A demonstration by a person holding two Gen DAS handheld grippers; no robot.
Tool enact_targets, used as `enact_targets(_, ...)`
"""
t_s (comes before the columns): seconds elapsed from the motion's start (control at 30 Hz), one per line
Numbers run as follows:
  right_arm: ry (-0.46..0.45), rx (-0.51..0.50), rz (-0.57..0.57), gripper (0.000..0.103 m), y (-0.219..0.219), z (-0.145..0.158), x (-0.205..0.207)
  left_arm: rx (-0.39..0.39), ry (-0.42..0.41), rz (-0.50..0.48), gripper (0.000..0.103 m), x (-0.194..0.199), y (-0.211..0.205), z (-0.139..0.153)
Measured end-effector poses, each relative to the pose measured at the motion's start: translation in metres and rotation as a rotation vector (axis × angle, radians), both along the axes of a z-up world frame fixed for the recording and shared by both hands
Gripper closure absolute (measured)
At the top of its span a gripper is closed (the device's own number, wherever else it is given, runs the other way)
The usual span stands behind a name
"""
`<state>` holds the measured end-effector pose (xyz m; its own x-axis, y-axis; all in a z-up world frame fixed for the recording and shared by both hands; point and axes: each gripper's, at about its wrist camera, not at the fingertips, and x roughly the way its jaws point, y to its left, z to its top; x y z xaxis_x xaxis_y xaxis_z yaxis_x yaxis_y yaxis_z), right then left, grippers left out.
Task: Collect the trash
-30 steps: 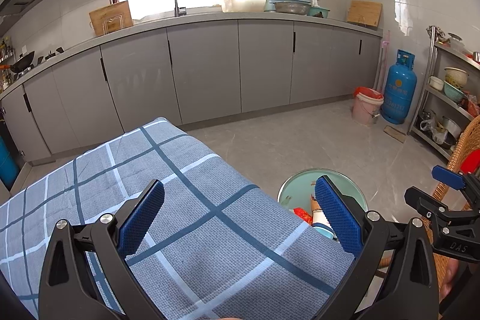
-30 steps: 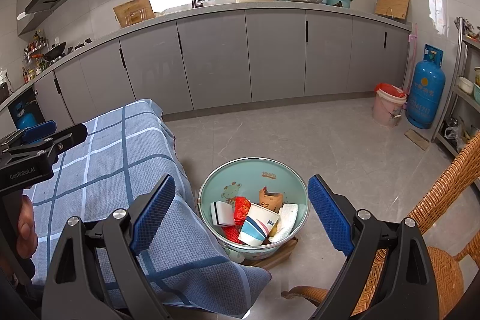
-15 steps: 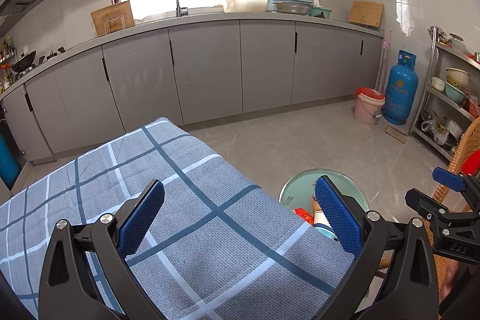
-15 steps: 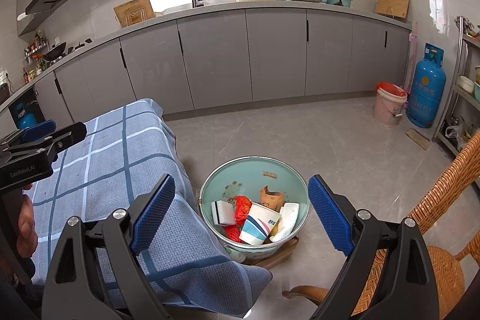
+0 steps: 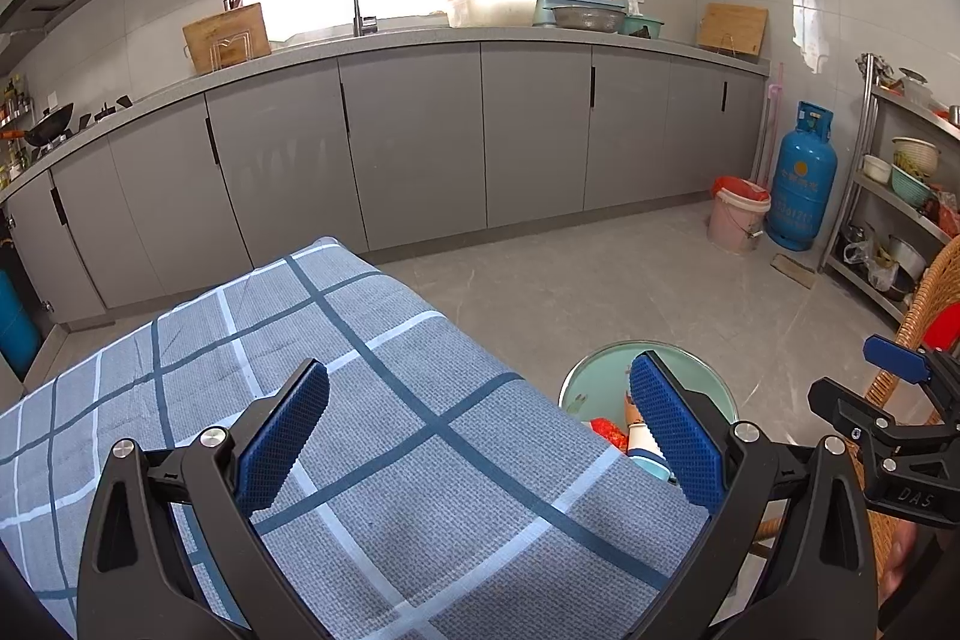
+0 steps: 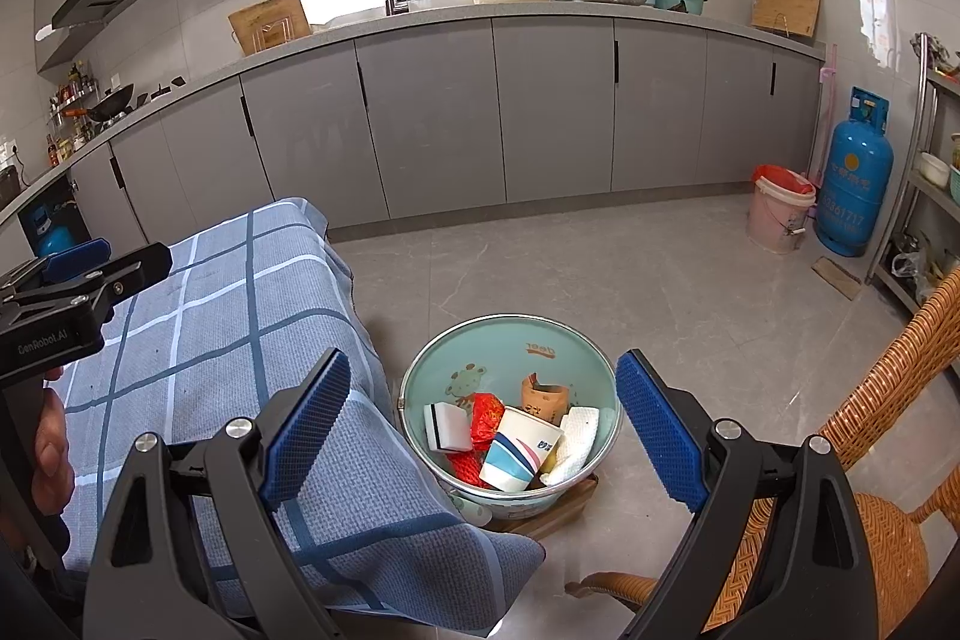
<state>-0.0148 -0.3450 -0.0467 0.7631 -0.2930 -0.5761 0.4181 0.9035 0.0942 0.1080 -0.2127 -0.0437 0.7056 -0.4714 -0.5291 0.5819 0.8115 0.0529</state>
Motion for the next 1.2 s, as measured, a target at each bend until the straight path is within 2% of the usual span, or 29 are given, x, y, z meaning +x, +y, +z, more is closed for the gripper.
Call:
enact_targets(0.3, -0.002, -0.006, 0.002, 0.014, 0.002, 0.002, 0.002, -0.007, -0.004, 0.047, 0.004, 0.005, 0.003, 0.004)
enact_targets(0.67, 0.003, -0.029, -0.006, 0.011, 0.005, 0.008, 0.008, 0.016, -0.019, 0.031, 0.004, -0.001, 0.000, 0.001)
enact_targets(0.73, 0.001, -0.031, -0.005, 0.011, 0.005, 0.009, 0.008, 0.014, -0.006, 0.042, 0.004, 0.000, 0.000, 0.001)
enact_targets(0.8, -0.002, -0.033, -0.005, 0.011, 0.006, 0.009, 0.008, 0.009, 0.015, 0.014, 0.004, 0.001, -0.001, 0.001)
enact_targets(1.2, -0.003, -0.032, -0.003, 0.010, 0.007, 0.010, 0.007, -0.006, 0.013, 0.013, 0.004, -0.001, 0.002, 0.002)
